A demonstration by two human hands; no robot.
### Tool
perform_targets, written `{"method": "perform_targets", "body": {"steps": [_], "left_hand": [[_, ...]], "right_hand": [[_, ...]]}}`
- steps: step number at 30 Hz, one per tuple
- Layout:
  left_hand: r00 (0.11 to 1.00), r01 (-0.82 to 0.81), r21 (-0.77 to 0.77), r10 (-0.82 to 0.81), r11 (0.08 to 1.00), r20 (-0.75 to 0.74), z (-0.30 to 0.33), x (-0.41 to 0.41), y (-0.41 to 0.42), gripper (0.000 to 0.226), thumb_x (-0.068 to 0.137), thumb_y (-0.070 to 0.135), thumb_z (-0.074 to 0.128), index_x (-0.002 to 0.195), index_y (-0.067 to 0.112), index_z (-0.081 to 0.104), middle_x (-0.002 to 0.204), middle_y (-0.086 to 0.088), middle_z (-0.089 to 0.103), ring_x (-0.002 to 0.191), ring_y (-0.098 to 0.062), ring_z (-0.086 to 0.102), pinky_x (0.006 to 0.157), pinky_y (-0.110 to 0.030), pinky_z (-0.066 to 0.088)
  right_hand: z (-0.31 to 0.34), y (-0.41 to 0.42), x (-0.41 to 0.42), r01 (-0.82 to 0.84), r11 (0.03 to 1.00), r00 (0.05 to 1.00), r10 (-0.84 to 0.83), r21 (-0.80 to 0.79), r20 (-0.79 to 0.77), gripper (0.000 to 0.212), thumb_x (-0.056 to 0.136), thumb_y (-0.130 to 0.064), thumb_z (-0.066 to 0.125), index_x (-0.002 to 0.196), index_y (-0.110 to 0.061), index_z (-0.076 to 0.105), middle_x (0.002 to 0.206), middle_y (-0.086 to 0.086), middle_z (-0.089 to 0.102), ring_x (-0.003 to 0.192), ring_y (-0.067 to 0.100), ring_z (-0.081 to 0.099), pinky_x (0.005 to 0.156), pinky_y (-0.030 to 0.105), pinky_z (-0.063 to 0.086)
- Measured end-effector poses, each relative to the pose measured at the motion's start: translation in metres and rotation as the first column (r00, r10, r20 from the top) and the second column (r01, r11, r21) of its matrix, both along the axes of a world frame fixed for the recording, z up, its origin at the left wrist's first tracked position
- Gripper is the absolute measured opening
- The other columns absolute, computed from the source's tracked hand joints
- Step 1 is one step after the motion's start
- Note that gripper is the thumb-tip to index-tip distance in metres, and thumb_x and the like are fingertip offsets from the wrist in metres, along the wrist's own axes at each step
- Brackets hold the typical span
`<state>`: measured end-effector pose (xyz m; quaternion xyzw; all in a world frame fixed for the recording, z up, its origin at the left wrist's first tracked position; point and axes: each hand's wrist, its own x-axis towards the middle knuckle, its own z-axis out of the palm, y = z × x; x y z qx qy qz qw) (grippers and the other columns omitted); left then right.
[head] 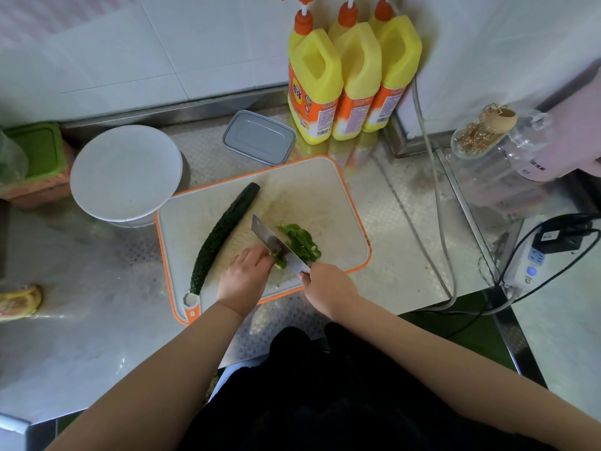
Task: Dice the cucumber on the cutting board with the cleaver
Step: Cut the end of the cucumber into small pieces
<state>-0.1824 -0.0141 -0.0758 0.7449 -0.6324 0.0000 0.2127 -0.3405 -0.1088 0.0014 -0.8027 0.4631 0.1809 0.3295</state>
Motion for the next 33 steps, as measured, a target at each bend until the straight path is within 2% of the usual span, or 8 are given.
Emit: {"method": "perform_targets", "body": {"steps": [2,6,12,15,25,33], "left_hand": [[0.999,0.014,0.003,-0.014,1.0,0.035,0.001,-0.001,0.0,0.007,0.078,0.004,0.067,0.082,0.009,0.068,0.09,-0.008,0.062,0.079,-0.028,0.061,0.057,-0.034,0.054],[0.997,0.053,-0.004,-0.053,0.999,0.057,0.0,0.001,-0.002,0.022,0.066,-0.005,0.078,0.082,0.009,0.07,0.089,-0.008,0.064,0.081,-0.028,0.063,0.064,-0.034,0.055],[0.993,0.107,0.006,-0.107,0.994,0.056,0.0,0.004,-0.003,0.028,0.064,-0.01,0.071,0.085,0.009,0.071,0.086,-0.009,0.065,0.08,-0.027,0.064,0.066,-0.033,0.056],[0.99,0.127,0.004,-0.127,0.992,0.067,0.002,0.004,-0.004,0.029,0.064,-0.01,0.067,0.087,0.008,0.071,0.085,-0.009,0.065,0.079,-0.027,0.064,0.067,-0.033,0.056],[0.993,0.11,0.045,-0.112,0.993,0.049,-0.009,0.008,-0.004,0.029,0.066,-0.007,0.075,0.09,0.009,0.072,0.087,-0.006,0.067,0.081,-0.026,0.064,0.068,-0.031,0.055],[0.998,0.057,0.033,-0.057,0.998,-0.003,-0.007,0.004,-0.004,0.021,0.072,-0.004,0.076,0.088,0.009,0.072,0.084,-0.006,0.067,0.078,-0.026,0.064,0.06,-0.033,0.056]], "right_hand": [[0.0,0.001,0.0,0.003,1.0,1.0,-0.003,-0.006,0.006,0.036,0.101,-0.033,0.037,0.105,-0.002,0.055,0.109,0.018,0.062,0.103,0.034,0.058,0.076,0.034,0.042],[0.001,0.003,-0.001,0.033,0.998,0.999,-0.032,-0.046,0.032,0.035,0.101,-0.032,0.036,0.103,-0.003,0.055,0.106,0.017,0.063,0.101,0.034,0.058,0.073,0.033,0.041],[0.004,0.01,-0.002,-0.008,0.997,0.999,0.011,-0.083,0.04,0.035,0.101,-0.033,0.038,0.105,-0.003,0.054,0.106,0.018,0.064,0.101,0.035,0.06,0.077,0.035,0.045],[0.004,0.01,-0.001,-0.025,0.996,1.0,0.026,-0.08,0.016,0.034,0.101,-0.031,0.037,0.108,-0.003,0.054,0.11,0.018,0.063,0.104,0.034,0.059,0.081,0.036,0.045],[0.007,0.011,0.008,-0.071,0.995,0.997,0.069,-0.063,-0.034,0.024,0.099,-0.019,0.042,0.113,-0.005,0.054,0.116,0.014,0.06,0.109,0.03,0.058,0.086,0.033,0.044],[0.0,0.015,0.016,-0.015,0.999,0.999,0.013,-0.052,-0.034,0.023,0.1,-0.02,0.04,0.109,-0.006,0.056,0.11,0.013,0.063,0.102,0.03,0.061,0.078,0.032,0.044]]}}
